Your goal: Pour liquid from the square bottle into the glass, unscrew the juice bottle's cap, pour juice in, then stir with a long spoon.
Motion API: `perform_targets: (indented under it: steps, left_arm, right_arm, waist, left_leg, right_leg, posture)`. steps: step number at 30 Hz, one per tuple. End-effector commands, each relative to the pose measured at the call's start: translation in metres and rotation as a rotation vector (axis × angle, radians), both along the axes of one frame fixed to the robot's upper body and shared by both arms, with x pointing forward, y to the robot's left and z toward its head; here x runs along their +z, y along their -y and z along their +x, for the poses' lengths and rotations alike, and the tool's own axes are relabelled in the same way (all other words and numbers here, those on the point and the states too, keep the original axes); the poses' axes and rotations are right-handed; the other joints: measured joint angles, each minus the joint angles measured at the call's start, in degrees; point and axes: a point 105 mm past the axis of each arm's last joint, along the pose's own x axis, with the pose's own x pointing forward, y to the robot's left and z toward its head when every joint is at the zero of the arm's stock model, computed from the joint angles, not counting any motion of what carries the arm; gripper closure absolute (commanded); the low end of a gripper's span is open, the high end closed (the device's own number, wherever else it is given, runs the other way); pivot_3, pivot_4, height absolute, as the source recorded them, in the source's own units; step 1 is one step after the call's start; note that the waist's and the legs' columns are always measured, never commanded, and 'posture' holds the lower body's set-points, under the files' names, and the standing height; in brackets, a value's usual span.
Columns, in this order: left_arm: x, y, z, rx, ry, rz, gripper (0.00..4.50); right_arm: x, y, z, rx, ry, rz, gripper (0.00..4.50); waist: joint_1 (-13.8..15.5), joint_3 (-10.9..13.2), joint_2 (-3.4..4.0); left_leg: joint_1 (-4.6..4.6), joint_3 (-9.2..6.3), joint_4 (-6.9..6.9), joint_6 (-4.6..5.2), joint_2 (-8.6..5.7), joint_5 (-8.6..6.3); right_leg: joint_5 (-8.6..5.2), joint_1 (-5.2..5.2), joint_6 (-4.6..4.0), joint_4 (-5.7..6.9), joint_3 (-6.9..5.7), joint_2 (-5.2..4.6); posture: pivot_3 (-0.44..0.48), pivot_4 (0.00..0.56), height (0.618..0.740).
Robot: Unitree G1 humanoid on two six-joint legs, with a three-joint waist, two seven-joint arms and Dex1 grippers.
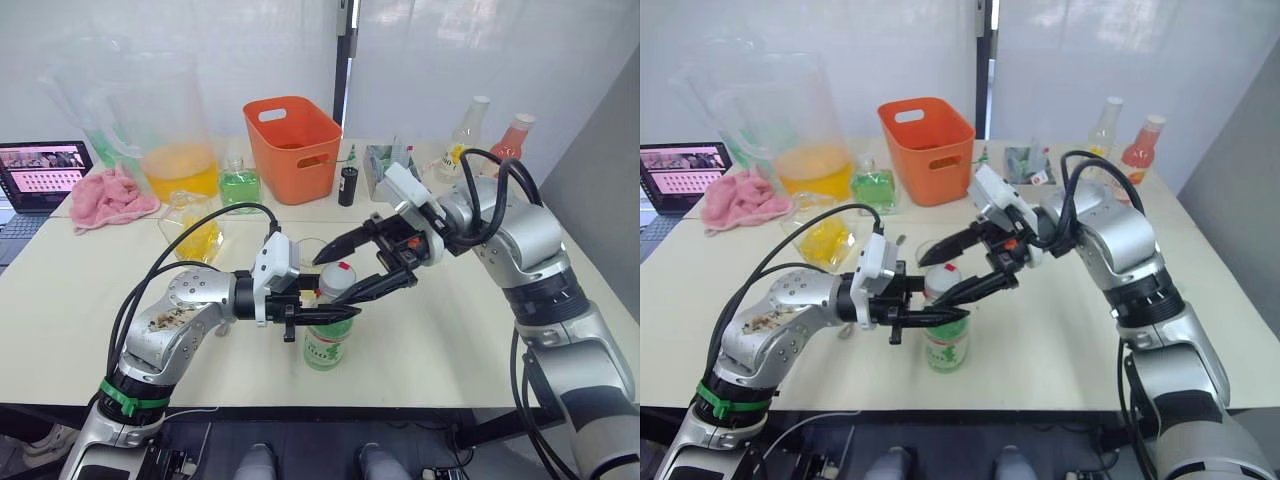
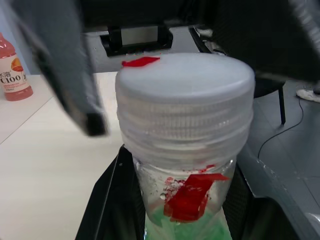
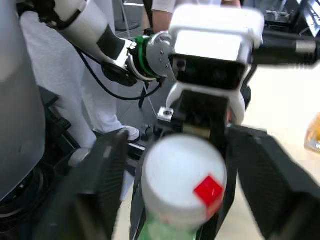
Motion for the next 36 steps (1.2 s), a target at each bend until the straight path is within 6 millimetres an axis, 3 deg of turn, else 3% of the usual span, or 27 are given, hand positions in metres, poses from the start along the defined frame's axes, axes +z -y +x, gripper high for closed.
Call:
perform_targets:
  steps: [1,5,11,15,21,35,36]
  left_arm:
    - [0.001,0.002,0.000,0.008,0.008,0.005,3.10]
    - [0.000,0.003,0.001,0.007,0.002,0.006,3.10]
    - [-0.002,0.005,0.002,-0.005,-0.012,0.002,3.10]
    - [-0.005,0.009,0.004,-0.025,-0.029,-0.006,3.10]
    - [-0.006,0.016,0.011,-0.029,-0.045,-0.025,3.10]
    - [-0.006,0.021,0.014,-0.057,-0.051,-0.028,3.10]
    - [-0.006,0.022,0.014,-0.057,-0.051,-0.029,3.10]
  right_arm:
    - [0.018,0.012,-0.002,-0.020,0.031,0.025,0.00]
    - [0.023,0.027,0.005,-0.158,0.079,0.064,0.00]
    - [0.011,0.043,0.003,-0.436,0.064,0.135,0.00]
    - [0.003,0.055,-0.015,-0.574,-0.031,0.198,0.00]
    - [-0.007,0.039,-0.040,-0.669,-0.111,0.282,0.00]
    - [-0.020,0.030,-0.036,-0.860,-0.139,0.293,0.00]
    - [-0.021,0.030,-0.035,-0.863,-0.142,0.292,0.25]
  waist:
    - [0.07,0.00,0.00]
    - [0.21,0.00,0.00]
    - [0.50,0.00,0.00]
    - [1.15,0.00,0.00]
    - [1.51,-0.01,-0.01]
    - [1.52,-0.02,-0.02]
    - [1.53,-0.02,-0.02]
  left_leg:
    - [-0.01,0.00,0.01,0.00,0.00,0.00]
    - [-0.02,0.01,-0.01,-0.01,0.00,0.00]
    - [-0.02,0.02,-0.04,0.00,0.00,0.00]
    - [-0.02,0.02,0.01,-0.01,-0.01,0.00]
    - [-0.02,0.03,0.02,-0.01,-0.01,0.00]
    - [-0.03,0.02,0.06,0.00,-0.01,0.00]
    - [-0.03,0.02,0.06,0.00,-0.01,0.00]
  right_leg:
    - [0.00,0.01,0.00,-0.05,0.00,0.00]
    - [0.00,-0.01,-0.01,-0.06,0.00,0.00]
    - [-0.01,-0.02,0.00,-0.08,0.01,0.00]
    - [-0.01,0.03,-0.03,-0.10,0.03,0.00]
    - [-0.20,0.08,-0.36,-0.16,0.04,-0.02]
    - [-0.20,0.11,-0.39,-0.22,0.06,-0.02]
    - [-0.20,0.12,-0.39,-0.23,0.07,-0.02]
  posture:
    - [0.000,0.150,0.738]
    - [0.000,0.150,0.738]
    - [0.000,0.150,0.738]
    - [0.000,0.150,0.738]
    - [0.000,0.150,0.738]
    - [0.000,0.150,0.738]
    - [0.000,0.150,0.738]
